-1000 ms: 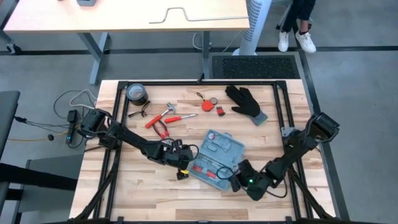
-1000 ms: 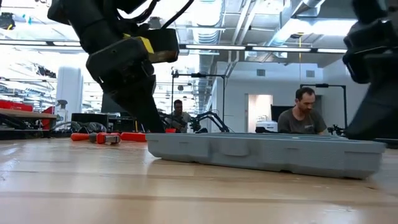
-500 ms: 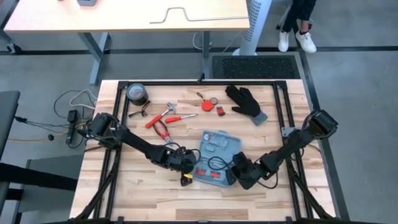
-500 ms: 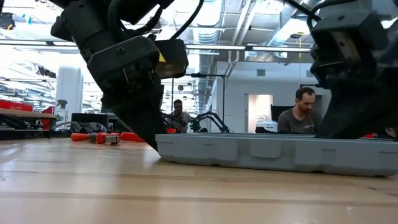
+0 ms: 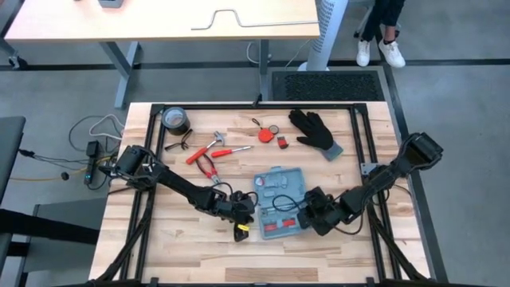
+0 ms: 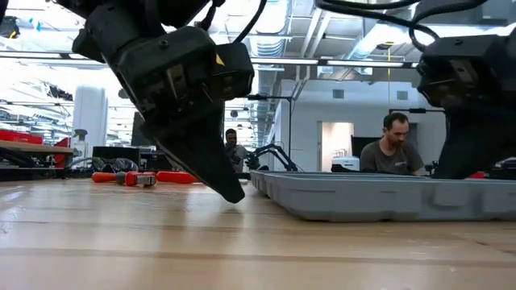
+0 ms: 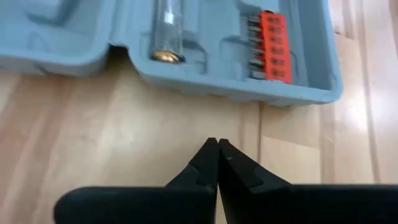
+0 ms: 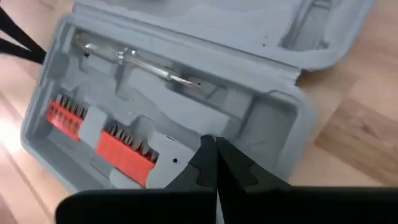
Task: Prefit tool cases
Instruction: Remove the transparent screwdriver from the gray prefit tool case
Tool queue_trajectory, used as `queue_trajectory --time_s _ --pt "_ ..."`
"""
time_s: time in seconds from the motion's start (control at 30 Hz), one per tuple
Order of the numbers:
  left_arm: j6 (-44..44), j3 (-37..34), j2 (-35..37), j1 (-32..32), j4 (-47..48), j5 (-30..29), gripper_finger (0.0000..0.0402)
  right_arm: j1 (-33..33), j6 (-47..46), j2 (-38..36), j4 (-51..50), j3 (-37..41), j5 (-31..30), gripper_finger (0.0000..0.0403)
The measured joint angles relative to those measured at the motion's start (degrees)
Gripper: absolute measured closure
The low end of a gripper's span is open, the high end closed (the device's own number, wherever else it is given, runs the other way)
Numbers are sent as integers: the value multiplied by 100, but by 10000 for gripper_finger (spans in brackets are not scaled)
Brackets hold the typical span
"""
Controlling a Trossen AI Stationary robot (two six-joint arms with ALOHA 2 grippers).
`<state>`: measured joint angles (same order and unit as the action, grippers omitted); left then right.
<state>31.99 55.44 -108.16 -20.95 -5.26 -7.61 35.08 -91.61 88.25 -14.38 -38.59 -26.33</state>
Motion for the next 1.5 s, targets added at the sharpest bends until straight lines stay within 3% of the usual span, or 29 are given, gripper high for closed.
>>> queue_trajectory --time_s 0.43,0.73,1.5 --pt "-86 0 11 57 11 -105 401 -626 1160 -593 244 171 146 400" --pt "-90 0 13 141 -23 -127 401 -1135 1723 -102 457 153 906 400" --pt "-474 -10 28 195 259 -250 401 -1687 2310 -51 717 169 951 402"
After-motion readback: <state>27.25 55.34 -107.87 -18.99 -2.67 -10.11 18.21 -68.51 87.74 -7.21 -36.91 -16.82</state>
